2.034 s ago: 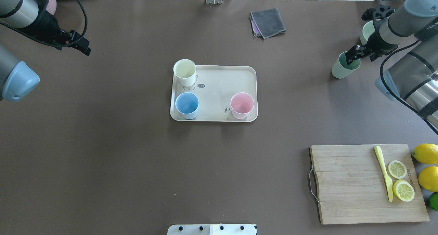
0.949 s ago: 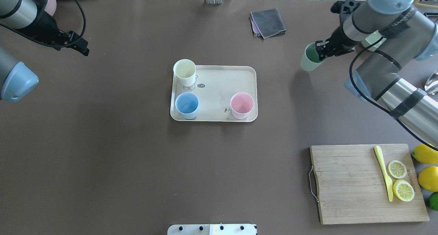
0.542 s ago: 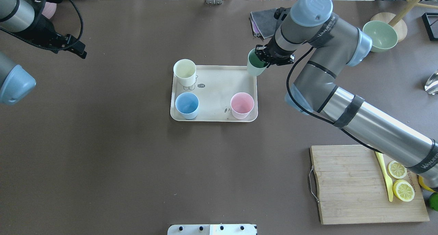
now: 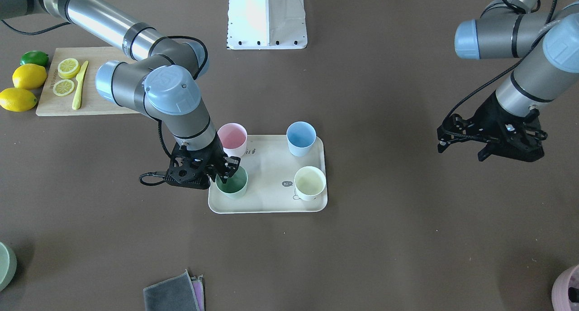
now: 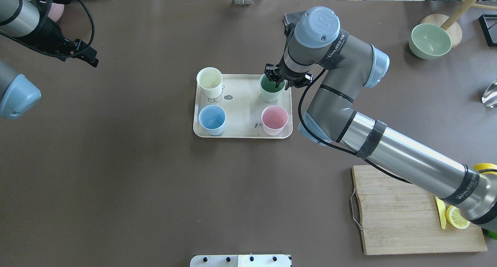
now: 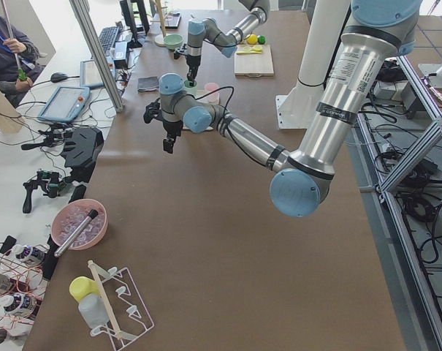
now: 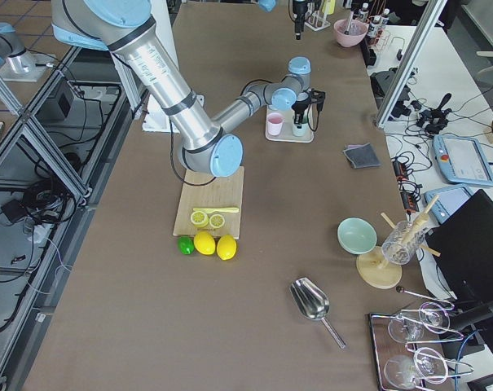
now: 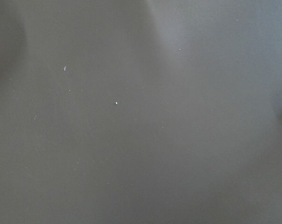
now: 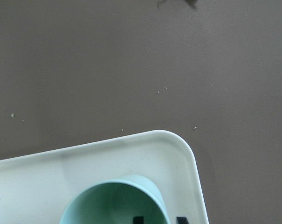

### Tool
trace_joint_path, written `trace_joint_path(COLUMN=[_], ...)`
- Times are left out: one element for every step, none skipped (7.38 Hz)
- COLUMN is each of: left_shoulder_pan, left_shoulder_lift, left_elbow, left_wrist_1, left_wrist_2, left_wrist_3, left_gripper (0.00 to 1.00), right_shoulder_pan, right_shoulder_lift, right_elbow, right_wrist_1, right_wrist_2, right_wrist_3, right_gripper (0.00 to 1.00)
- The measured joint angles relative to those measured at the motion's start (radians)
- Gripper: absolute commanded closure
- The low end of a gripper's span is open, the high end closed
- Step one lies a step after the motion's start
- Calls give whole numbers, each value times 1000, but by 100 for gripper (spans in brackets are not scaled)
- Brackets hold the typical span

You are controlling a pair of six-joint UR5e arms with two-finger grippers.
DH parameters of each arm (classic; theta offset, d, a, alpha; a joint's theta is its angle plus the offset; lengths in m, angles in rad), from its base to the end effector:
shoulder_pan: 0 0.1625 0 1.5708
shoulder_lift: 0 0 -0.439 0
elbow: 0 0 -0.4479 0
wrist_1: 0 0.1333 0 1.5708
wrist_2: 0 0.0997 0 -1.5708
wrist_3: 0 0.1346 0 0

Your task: Place all cups on tray

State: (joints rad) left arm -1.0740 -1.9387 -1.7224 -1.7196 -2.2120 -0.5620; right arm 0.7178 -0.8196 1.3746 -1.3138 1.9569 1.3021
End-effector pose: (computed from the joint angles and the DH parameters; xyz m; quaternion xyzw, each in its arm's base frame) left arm 0.2833 -0.6333 0.3726 0.1183 0.4141 0.0741 0.8994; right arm -0.5779 -0.6143 0.2608 0.0283 -0.4249 0.1269 0.8959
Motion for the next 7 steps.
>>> trace_joint_path(left_shoulder_pan=[0, -1, -9, -28, -57, -104, -170], left_shoulder_lift=[0, 0, -1, -1, 7, 37, 79], left_elbow=[0, 0, 2, 3, 2, 2, 5], left_wrist_1=[0, 1, 9, 30, 64, 96, 120], left_wrist_2=[0, 0, 0, 1, 2, 4, 4], left_wrist_3=[0, 1, 7, 29, 87, 192, 315], left_gripper=[2, 2, 2, 2, 2, 2, 2], right_shoulder_pan=[6, 25, 63, 122, 196, 278, 359], right_shoulder_lift=[2, 4, -4, -29, -77, -150, -223], right_elbow=[1, 7, 14, 19, 36, 77, 125], right_wrist_1=[1, -1, -7, -22, -45, -77, -124], right_wrist_2=[1, 9, 25, 56, 101, 145, 179], right_wrist_3=[-5, -19, -67, -165, -293, -440, -599], right_gripper=[0, 0, 0, 0, 0, 0, 0])
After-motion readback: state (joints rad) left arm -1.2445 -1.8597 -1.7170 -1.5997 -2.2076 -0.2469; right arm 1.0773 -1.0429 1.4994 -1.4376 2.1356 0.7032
